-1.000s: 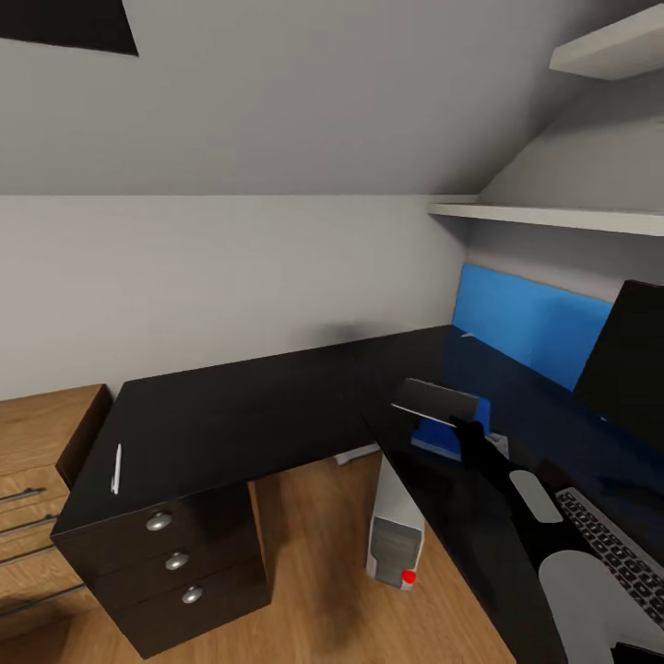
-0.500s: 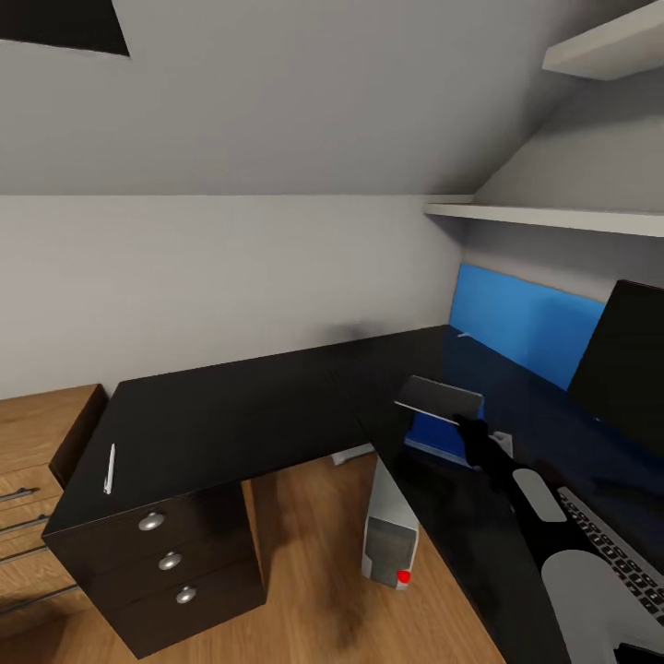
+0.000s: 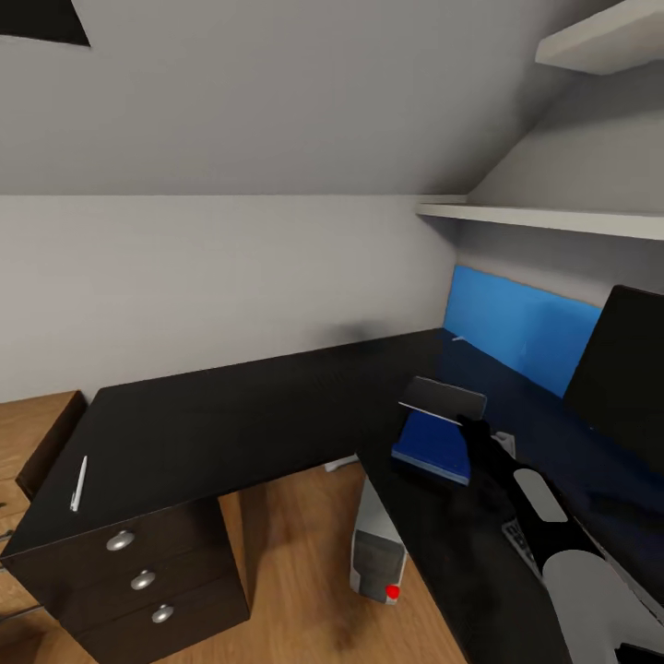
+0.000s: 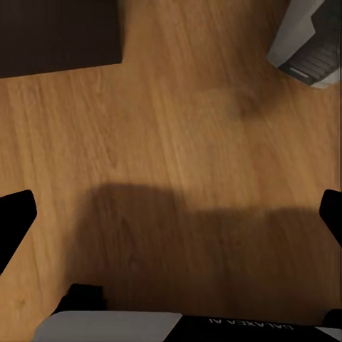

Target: In the bedroom, organize the workspace by keeping the computer under the desk, ensuring the monitor is on the desk, placing the keyboard on the desk next to the monitor, placing the mouse on the desk next to the keyboard, moving the folder from the swivel chair onto the desk next to the mouse, stacking the notebook on top of the folder with the pen on top of the notebook, and positioning the swivel chair next to the desk.

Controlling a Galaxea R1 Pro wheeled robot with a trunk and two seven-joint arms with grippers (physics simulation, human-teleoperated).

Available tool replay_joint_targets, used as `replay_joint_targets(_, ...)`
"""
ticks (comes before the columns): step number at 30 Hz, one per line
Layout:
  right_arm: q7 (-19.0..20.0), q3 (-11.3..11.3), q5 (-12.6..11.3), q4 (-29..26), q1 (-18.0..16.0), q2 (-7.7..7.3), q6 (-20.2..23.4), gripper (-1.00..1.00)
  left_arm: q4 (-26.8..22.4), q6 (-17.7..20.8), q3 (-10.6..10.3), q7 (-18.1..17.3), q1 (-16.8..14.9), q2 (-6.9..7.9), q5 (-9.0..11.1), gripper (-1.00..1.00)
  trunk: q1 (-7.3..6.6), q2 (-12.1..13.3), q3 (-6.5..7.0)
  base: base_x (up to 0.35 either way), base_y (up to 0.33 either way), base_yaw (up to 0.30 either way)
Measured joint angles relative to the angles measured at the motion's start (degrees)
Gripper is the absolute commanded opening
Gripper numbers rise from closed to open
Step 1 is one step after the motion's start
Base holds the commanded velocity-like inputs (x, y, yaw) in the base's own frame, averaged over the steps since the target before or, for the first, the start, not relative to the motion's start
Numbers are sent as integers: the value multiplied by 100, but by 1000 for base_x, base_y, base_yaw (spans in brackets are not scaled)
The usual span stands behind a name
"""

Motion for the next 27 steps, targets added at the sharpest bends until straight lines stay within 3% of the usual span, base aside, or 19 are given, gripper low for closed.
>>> replay_joint_targets(6,-96,14,18,3,0,-1,-68,-100,0,-5,2,0,0,-5,0,100,0,0,0,169,-164,0)
replay_joint_targets(13,-728,39,18,14,-2,12,-133,-100,25,-307,7,1,1,-7,2,100,1,0,0,105,-94,0)
replay_joint_targets(27,-1067,55,36,37,-4,33,-193,-100,38,-365,8,1,1,-7,2,100,2,0,0,5,-4,0)
